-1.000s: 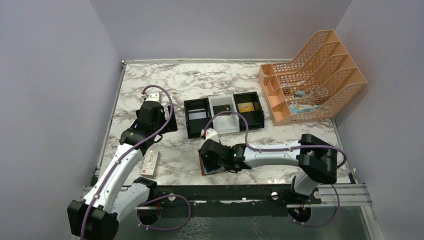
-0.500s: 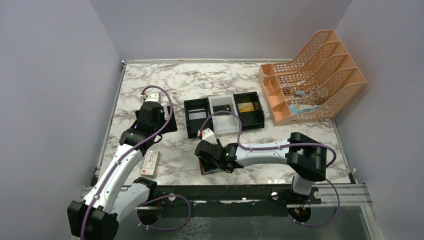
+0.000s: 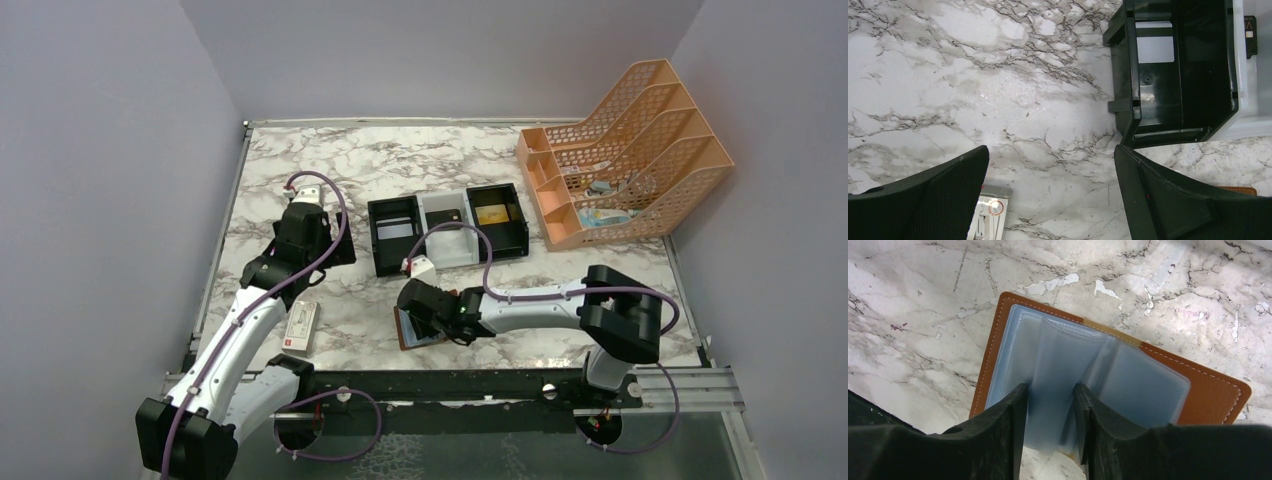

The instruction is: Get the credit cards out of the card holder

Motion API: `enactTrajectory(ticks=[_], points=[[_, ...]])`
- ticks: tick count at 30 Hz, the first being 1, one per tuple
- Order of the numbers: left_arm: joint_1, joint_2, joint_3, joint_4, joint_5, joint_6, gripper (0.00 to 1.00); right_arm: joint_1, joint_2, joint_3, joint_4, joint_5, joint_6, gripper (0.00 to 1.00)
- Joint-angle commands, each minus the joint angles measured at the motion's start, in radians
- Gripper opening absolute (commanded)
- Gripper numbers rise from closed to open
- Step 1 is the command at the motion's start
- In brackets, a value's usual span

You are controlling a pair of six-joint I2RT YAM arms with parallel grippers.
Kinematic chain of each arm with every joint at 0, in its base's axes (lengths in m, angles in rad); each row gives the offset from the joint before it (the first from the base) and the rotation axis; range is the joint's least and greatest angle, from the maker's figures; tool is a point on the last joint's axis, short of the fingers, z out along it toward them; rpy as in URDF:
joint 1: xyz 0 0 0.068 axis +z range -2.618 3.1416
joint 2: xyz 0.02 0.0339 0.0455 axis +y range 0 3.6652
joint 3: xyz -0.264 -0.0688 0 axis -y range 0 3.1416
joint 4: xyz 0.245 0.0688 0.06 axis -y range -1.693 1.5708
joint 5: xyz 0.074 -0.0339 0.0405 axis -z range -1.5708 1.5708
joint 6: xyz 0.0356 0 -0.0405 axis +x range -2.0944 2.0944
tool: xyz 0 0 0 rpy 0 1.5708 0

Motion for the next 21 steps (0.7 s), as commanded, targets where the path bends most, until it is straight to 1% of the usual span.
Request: enactTrajectory(ticks=[1, 6, 8, 10, 11, 12, 14, 17, 19, 21], points=[[0.004, -0.002, -0.009, 0.003, 0.029, 0.01, 0.99, -0.014, -0.03, -0.063, 0.029, -0.066, 0.008, 0.37], [0.002, 0.01, -0.007, 0.003, 0.061, 0.014, 0.99, -0.047, -0.074, -0.1, 0.103, -0.161, 0.0, 0.35], [0.002, 0.01, -0.008, 0.009, 0.098, 0.019, 0.99, -0.063, -0.099, -0.133, 0.163, -0.229, 0.001, 0.31], [0.002, 0.007, -0.004, 0.026, 0.188, 0.02, 0.99, -0.104, -0.127, -0.176, 0.233, -0.301, 0.011, 0.3], [0.003, 0.005, -0.004, 0.041, 0.277, 0.013, 0.99, -0.12, -0.139, -0.206, 0.267, -0.33, 0.024, 0.31], [0.002, -0.002, -0.013, 0.063, 0.338, -0.012, 0.99, -0.135, -0.15, -0.234, 0.296, -0.349, 0.039, 0.3], [0.002, -0.023, -0.061, 0.127, 0.462, -0.087, 0.99, -0.171, -0.165, -0.287, 0.364, -0.404, 0.074, 0.3], [-0.001, -0.065, -0.172, 0.283, 0.656, -0.21, 0.99, -0.236, -0.18, -0.366, 0.454, -0.494, 0.123, 0.29], [-0.026, -0.101, -0.242, 0.386, 0.721, -0.277, 0.99, -0.274, -0.19, -0.425, 0.537, -0.556, 0.155, 0.29], [-0.08, -0.127, -0.291, 0.452, 0.717, -0.321, 0.99, -0.311, -0.19, -0.477, 0.643, -0.63, 0.186, 0.29]])
